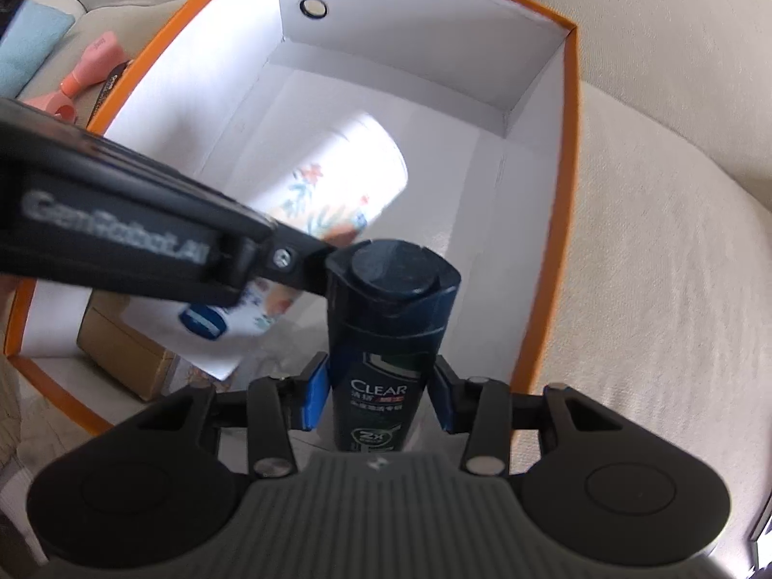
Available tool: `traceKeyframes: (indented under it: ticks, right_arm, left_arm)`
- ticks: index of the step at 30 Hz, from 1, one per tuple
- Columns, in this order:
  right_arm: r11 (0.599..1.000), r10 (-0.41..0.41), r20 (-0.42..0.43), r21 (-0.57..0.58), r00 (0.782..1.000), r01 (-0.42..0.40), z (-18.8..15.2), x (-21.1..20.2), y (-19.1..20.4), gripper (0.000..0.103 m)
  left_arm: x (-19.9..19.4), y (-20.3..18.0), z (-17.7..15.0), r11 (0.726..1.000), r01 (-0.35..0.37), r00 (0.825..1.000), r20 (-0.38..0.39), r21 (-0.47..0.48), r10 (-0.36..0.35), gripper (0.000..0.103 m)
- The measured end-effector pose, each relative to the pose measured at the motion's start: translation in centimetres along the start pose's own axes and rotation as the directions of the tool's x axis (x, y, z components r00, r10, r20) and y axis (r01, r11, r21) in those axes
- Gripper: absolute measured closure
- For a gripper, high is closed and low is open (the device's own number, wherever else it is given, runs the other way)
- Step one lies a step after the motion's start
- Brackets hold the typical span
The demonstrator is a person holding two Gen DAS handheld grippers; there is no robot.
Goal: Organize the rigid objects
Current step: 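Carry the shampoo bottle and lotion tube over the orange box with both grippers, then release the shampoo bottle with the right gripper while the left gripper releases the lotion tube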
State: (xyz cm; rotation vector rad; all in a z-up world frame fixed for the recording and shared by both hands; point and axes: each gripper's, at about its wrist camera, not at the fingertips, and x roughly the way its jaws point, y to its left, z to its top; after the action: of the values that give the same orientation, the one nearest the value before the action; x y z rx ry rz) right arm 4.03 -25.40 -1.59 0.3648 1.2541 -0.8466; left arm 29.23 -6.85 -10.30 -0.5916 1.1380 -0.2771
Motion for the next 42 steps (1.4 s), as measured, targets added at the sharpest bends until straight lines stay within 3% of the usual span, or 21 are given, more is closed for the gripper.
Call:
traceKeyframes:
  ticks: [2,11,15,22,28,37,42]
  right_arm:
    - [1.0,0.004,0.01,-0.009,1.0,-0.003,-0.1,-0.5,-0.2,0.047]
    - [1.0,0.02,0.029,-0.001,0.999,-0.02,-1.0,-1.9,-0.5,0.049]
    - [1.0,0.015,0.043,0.004,0.999,-0.015,-1.3,-2.5,-0.8,0.049]
    - [0.999,0.018,0.05,0.031,0.999,-0.019,-0.9,-1.9,-1.5,0.05]
    - [0.998,0.013,0.054,0.052,0.998,-0.016,-1.4,-2.5,-1.7,0.05]
    - [0.994,0.002,0.051,0.11,0.999,-0.008,-1.6,-2.2,-1.3,0.05]
    - [0.989,-0.002,0.054,0.146,0.999,-0.006,-2.3,-3.2,-1.2,0.053]
  left_arm:
    - [0.3,-0.3,0.0,1.0,-0.005,1.0,-0.003,-0.015,0.005,0.08]
    - [1.9,0.2,-0.3,0.99,-0.019,0.999,-0.047,-0.142,0.013,0.08]
    - [2.3,0.0,-0.3,0.985,-0.062,0.997,-0.044,-0.161,0.055,0.08]
    - [3.4,0.1,-0.6,0.963,-0.068,0.994,-0.097,-0.263,0.043,0.079]
    - [3.9,0.3,-0.7,0.959,-0.115,0.987,-0.137,-0.259,0.081,0.072]
    - [2.5,-0.4,-1.3,0.969,-0.063,0.988,-0.154,-0.24,0.026,0.072]
    - [0.0,-0.8,-1.1,0.981,-0.076,0.99,-0.133,-0.179,0.052,0.072]
